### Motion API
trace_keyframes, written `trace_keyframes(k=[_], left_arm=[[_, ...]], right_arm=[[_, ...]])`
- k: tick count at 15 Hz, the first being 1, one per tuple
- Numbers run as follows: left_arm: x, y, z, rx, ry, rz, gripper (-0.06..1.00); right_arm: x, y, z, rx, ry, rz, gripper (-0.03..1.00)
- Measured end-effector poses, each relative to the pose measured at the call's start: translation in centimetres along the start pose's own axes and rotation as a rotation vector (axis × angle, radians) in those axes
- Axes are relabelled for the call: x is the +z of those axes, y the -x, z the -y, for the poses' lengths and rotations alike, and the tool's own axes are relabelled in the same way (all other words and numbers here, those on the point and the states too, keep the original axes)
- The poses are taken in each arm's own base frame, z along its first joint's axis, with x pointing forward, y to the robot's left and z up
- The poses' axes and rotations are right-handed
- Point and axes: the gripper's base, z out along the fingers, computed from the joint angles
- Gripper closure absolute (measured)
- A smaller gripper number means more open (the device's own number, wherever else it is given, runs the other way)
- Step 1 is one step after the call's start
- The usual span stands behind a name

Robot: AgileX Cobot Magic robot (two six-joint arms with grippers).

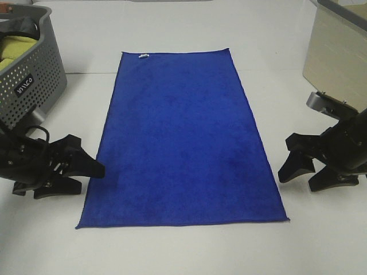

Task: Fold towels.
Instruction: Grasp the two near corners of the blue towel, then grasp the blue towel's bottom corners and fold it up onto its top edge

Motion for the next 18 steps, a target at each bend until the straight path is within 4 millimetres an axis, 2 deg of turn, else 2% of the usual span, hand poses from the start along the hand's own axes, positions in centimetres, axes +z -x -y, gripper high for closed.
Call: trace_keyframes(k=[4, 7, 10, 11, 13, 15, 16, 17, 18], left_arm=[[1.9, 0.6, 0.5, 0.013, -0.008, -0.022, 0.30], [3.6, 0.4, 1.9, 0.040, -0.040, -0.054, 0.31], [4.7, 0.6, 3.1, 0.069, -0.051, -0.061, 0.32], [4.7, 0.7, 3.1, 0.054, -0.043, -0.060, 0.37], [4.9, 0.6, 2.6, 0.051, -0.009, -0.065, 0.61], [4.9, 0.5, 2.5, 0.065, 0.003, -0.076, 0.88], [4.7, 0.6, 2.7, 0.077, 0.000, -0.069, 0.93], [4.2, 0.7, 3.1, 0.094, -0.005, -0.058, 0.93], [3.7, 0.9, 3.6, 0.116, -0.009, -0.048, 0.93]], right_arm=[[1.9, 0.0, -0.1, 0.047, 0.093, -0.047, 0.32], [2.9, 0.1, -0.5, 0.095, 0.179, -0.064, 0.33], [4.4, 0.1, -2.8, 0.037, 0.218, -0.108, 0.34], [4.7, 0.3, -3.5, 0.033, 0.215, -0.109, 0.37], [4.9, 0.5, -3.6, 0.112, 0.182, -0.104, 0.50], [5.0, 0.5, -3.1, 0.142, 0.132, -0.106, 0.76], [5.0, 0.5, -2.9, 0.137, 0.110, -0.109, 0.90], [5.0, 0.4, -2.9, 0.138, 0.110, -0.112, 0.97], [4.9, 0.5, -2.9, 0.132, 0.106, -0.109, 0.97]])
